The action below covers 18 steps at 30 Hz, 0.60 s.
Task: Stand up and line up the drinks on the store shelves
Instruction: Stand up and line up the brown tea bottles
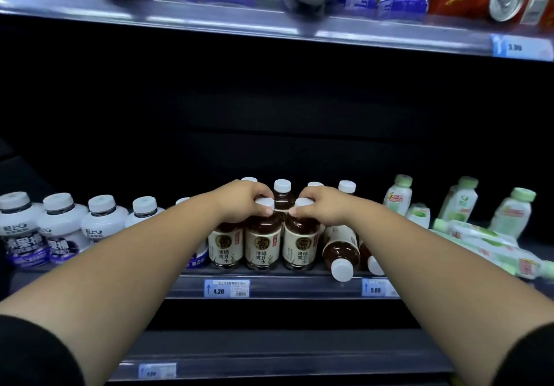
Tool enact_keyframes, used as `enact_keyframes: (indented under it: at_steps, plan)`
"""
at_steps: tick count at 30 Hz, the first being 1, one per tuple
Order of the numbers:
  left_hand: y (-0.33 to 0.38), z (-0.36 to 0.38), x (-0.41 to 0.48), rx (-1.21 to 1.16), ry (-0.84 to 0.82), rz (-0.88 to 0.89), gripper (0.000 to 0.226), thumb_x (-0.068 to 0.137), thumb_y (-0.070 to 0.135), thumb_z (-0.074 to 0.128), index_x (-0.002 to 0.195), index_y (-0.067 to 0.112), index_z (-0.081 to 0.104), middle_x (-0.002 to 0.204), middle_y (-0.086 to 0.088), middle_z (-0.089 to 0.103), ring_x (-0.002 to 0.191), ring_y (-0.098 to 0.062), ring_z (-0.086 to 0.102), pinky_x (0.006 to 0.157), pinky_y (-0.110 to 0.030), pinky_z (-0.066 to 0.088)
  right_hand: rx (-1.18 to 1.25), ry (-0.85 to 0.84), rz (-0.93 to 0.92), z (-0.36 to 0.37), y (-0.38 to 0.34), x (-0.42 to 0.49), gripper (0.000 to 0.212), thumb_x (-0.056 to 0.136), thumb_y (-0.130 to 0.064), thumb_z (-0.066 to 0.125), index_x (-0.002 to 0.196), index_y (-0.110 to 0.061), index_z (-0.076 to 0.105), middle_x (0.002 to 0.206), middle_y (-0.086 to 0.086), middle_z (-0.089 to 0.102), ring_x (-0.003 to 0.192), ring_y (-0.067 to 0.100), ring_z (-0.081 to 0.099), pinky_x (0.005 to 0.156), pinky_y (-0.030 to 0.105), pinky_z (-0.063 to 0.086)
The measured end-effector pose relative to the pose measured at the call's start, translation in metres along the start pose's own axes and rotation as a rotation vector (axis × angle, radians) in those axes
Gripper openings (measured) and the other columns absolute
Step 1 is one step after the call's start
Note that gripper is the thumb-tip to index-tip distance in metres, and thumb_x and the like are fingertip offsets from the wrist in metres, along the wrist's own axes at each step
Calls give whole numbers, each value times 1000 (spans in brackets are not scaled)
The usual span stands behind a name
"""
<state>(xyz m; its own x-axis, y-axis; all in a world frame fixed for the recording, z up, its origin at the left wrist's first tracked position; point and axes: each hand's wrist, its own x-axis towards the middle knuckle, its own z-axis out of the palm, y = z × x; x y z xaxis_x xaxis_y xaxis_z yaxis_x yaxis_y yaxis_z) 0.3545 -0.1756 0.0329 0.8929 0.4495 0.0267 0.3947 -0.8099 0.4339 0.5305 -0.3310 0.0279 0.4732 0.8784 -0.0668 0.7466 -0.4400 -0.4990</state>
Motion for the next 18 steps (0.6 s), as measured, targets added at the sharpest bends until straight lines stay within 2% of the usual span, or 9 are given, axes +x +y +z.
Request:
enact_keyframes:
  at_steps: [2, 4, 9, 13, 16, 18]
  plan:
    - [-1, -1, -1, -9, 2, 7, 35, 88, 43, 70, 122, 38, 62, 117, 11, 62, 110, -12, 57, 97, -34, 47, 148, -14, -12, 4, 3, 0, 36, 82, -52, 73, 111, -33, 64, 109, -5, 65, 100, 17, 65, 86, 45, 59]
    - [-3, -1, 0, -18, 6, 18, 35, 87, 43, 71, 121, 37, 63, 116, 12, 62, 110, -11, 57, 96, -32, 46, 199, 15, -14, 8, 6, 1, 37, 81, -50, 75, 112, -32, 66, 110, -4, 67, 100, 18, 66, 84, 45, 60]
    - [-6, 0, 1, -3, 20, 42, 38, 86, 47, 70, 122, 38, 61, 117, 12, 62, 110, -12, 56, 97, -36, 47, 169, 73, -19, 16, 9, -1, 44, 81, -58, 71, 118, -36, 63, 111, -9, 65, 103, 13, 63, 93, 42, 54]
    - [-1, 2, -1, 40, 7, 62, 47, 86, 49, 70, 129, 38, 55, 121, 10, 60, 113, -14, 57, 97, -38, 49, 200, 61, -12, 16, 12, -11, 57, 81, -60, 70, 131, -38, 56, 123, -12, 63, 114, 11, 59, 102, 40, 48]
    - [10, 5, -3, 41, 40, 137, 62, 81, 47, 76, 137, 34, 52, 131, 7, 54, 122, -14, 53, 102, -37, 47, 221, 67, -3, 12, 22, -23, 59, 81, -52, 75, 135, -37, 55, 126, -13, 63, 117, 11, 59, 105, 39, 46]
    - [23, 8, -4, 57, 80, 200, 65, 79, 46, 79, 136, 35, 52, 129, 8, 52, 118, -13, 52, 100, -35, 46, 185, 56, -12, 7, 30, -33, 64, 77, -51, 77, 136, -37, 56, 126, -14, 64, 116, 11, 60, 106, 41, 45]
